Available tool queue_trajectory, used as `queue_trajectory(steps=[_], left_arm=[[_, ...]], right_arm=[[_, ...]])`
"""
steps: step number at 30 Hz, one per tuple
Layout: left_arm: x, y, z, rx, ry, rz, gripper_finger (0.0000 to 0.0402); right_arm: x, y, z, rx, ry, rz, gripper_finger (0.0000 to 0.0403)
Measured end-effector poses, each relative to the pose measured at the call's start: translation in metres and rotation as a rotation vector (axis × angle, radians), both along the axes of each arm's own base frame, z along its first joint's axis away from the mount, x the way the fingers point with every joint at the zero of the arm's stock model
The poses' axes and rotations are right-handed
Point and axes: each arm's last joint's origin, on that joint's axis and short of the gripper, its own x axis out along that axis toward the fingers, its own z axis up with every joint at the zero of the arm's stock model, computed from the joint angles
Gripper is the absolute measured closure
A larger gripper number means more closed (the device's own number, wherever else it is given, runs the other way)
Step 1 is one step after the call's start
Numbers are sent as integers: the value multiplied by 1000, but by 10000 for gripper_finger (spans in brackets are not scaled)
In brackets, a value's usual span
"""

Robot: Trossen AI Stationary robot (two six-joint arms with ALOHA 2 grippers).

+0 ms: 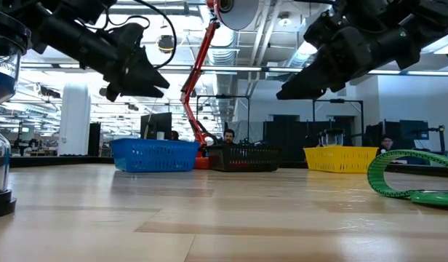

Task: Pick & Place Office items
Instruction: Put the black digital clock into the black bin

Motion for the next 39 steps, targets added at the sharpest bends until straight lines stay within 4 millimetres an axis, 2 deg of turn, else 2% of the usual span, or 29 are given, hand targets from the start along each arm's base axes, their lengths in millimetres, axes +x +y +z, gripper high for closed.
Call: queue_trajectory(steps=[11, 14, 20, 25, 28, 31, 36, 39], left_arm=[[1, 0, 2, 78, 11, -33, 238], [4, -3, 7, 72, -40, -142, 238], [10, -27, 46, 260, -383, -418, 238], [19, -64, 86, 383, -437, -580, 238], [28, -82, 118, 442, -362, -610, 238], [39, -94, 148, 444, -180, -523, 238], [59, -114, 168, 319, 152, -442, 238], [66, -128, 164, 176, 319, -445, 238]], right_arm=[[-4, 14, -6, 43, 69, 35, 172], [-4, 15, -7, 42, 81, 40, 172], [-4, 15, -7, 42, 82, 38, 172], [-4, 14, -7, 17, 81, 46, 172], [-4, 11, -7, -38, 75, 60, 172], [-3, 6, -6, -80, 72, 59, 172], [-3, -5, -6, -105, 71, 29, 172], [-3, -11, -6, -104, 74, 3, 172]])
